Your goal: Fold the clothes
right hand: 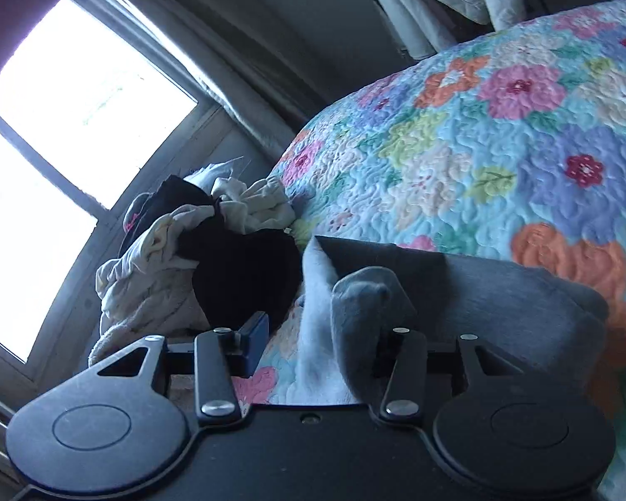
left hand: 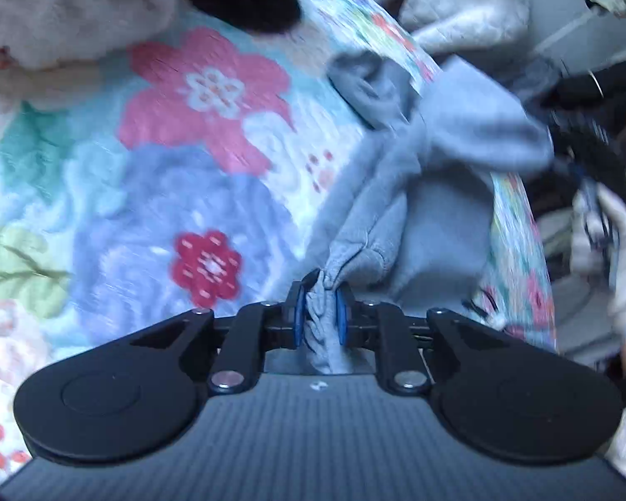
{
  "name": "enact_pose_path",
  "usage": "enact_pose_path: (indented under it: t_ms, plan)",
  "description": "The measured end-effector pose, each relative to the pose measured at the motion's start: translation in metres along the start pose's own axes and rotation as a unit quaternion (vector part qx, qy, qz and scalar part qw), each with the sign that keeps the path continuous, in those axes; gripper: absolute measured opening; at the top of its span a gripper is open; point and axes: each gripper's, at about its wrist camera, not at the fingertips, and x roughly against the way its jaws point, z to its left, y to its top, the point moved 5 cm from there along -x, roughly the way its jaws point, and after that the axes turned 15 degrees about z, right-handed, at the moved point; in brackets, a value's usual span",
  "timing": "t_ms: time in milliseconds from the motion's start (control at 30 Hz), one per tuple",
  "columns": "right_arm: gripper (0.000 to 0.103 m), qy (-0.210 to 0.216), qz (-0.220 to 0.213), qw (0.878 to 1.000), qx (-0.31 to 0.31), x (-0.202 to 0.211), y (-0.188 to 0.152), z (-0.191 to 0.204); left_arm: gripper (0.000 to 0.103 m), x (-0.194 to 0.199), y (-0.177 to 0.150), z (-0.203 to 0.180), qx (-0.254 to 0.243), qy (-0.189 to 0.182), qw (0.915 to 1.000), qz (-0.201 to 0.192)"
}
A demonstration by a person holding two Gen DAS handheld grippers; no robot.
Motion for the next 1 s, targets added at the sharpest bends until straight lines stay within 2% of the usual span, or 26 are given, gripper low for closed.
enact_pose_path:
  t_ms: [33,133,200,233,300,367,433,500,533,567,633,733,833,933,1000]
  plan:
    - [0.057,0.002,-0.006,1.000,-0.001,0.003,-0.003,-0.005,0.017,0.003,-0.001,0.002,-0.007,0.010,0.9999,0.002]
    - [0.057,-0.002,-0.010,1.000,0.006,0.002,-0.009,-0.017,0.017,-0.001,-0.014,-0.008,-0.067,0.044,0.9962,0.034]
    - [0.031,-0.022,0.020,0.999,0.015,-0.017,-0.007,-0.020,0.022,-0.003,-0.019,-0.018,-0.096,0.062,0.9928,0.036]
    - [0.004,-0.032,0.039,0.999,0.016,-0.030,-0.005,-0.020,0.023,0.001,-0.020,-0.022,-0.103,0.076,0.9914,0.028]
    - [0.004,-0.027,0.073,0.997,0.011,-0.058,-0.001,-0.012,0.025,0.009,-0.021,-0.028,-0.117,0.104,0.9876,0.012]
    - [0.004,0.040,0.086,0.995,0.000,-0.081,0.006,0.011,0.029,0.016,-0.021,-0.033,-0.131,0.124,0.9835,-0.002]
    - [0.005,0.135,0.097,0.986,-0.012,-0.104,0.014,0.046,0.032,0.020,-0.020,-0.036,-0.138,0.128,0.9821,-0.009]
    - [0.017,0.212,0.108,0.971,-0.021,-0.122,0.021,0.081,0.035,0.020,-0.021,-0.036,-0.138,0.125,0.9826,-0.007]
    - [0.032,0.234,0.113,0.966,-0.020,-0.126,0.022,0.095,0.035,0.018,-0.022,-0.035,-0.134,0.121,0.9835,-0.003]
    - [0.046,0.243,0.115,0.963,-0.009,-0.125,0.021,0.105,0.036,0.015,-0.023,-0.033,-0.131,0.119,0.9843,0.002]
    - [0.055,0.238,0.106,0.965,0.012,-0.111,0.016,0.111,0.039,0.010,-0.025,-0.031,-0.130,0.112,0.9851,0.010]
    - [0.059,0.211,0.085,0.974,0.014,-0.074,-0.003,0.091,0.045,0.008,-0.027,-0.030,-0.128,0.094,0.9873,0.012]
    - [0.060,0.158,0.055,0.986,0.024,-0.033,-0.027,0.065,0.051,0.006,-0.025,-0.027,-0.115,0.075,0.9905,0.005]
    - [0.061,0.111,0.018,0.994,0.013,0.000,-0.044,0.041,0.052,-0.001,-0.026,-0.025,-0.109,0.079,0.9908,0.011]
    - [0.061,0.112,-0.010,0.993,-0.024,0.013,-0.054,0.021,0.052,-0.005,-0.028,-0.022,-0.103,0.089,0.9906,0.016]
